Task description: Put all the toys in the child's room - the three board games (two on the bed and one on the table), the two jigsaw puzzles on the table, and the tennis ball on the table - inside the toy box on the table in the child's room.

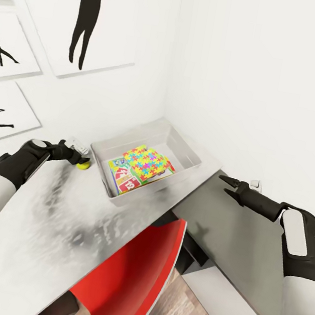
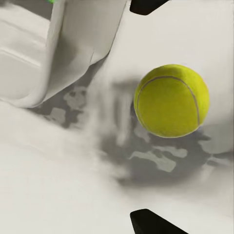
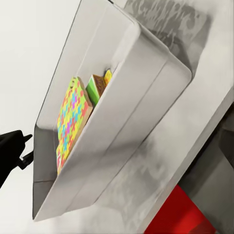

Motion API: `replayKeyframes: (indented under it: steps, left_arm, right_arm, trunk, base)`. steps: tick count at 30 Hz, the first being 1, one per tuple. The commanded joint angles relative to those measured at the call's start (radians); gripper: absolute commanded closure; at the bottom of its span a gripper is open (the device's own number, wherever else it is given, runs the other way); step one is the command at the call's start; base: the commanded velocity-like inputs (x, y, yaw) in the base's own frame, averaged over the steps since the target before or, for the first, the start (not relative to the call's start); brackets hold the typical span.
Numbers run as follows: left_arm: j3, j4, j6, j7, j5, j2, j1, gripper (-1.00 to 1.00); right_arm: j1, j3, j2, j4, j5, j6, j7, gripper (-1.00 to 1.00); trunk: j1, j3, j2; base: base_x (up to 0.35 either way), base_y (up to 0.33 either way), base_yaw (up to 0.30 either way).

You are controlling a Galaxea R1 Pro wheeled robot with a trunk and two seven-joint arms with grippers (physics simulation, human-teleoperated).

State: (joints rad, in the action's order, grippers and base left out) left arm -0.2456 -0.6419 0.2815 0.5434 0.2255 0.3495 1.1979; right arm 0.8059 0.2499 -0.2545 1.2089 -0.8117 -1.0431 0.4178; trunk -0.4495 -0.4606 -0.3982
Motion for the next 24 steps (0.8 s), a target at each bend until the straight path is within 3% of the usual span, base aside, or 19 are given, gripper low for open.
replayKeyframes:
  steps: [1, 24]
  left_arm:
    - [-0.005, -0.001, 0.003, 0.003, 0.006, 0.001, 0.001, -1.0]
    - [-0.008, 0.001, -0.004, 0.002, 0.006, 0.003, 0.001, -1.0]
  right_arm:
    - [0.001, 0.002, 0.0, 0.0, 0.009, -0.004, 0.01, -1.0]
    - [0.001, 0.002, 0.0, 0.0, 0.004, -0.004, 0.011, -1.0]
  trunk:
    - [0.0, -0.003, -0.002]
    - [0.0, -0.041, -0.002]
  base:
    - [0.0, 0.0, 0.0]
    - [0.0, 0.0, 0.0]
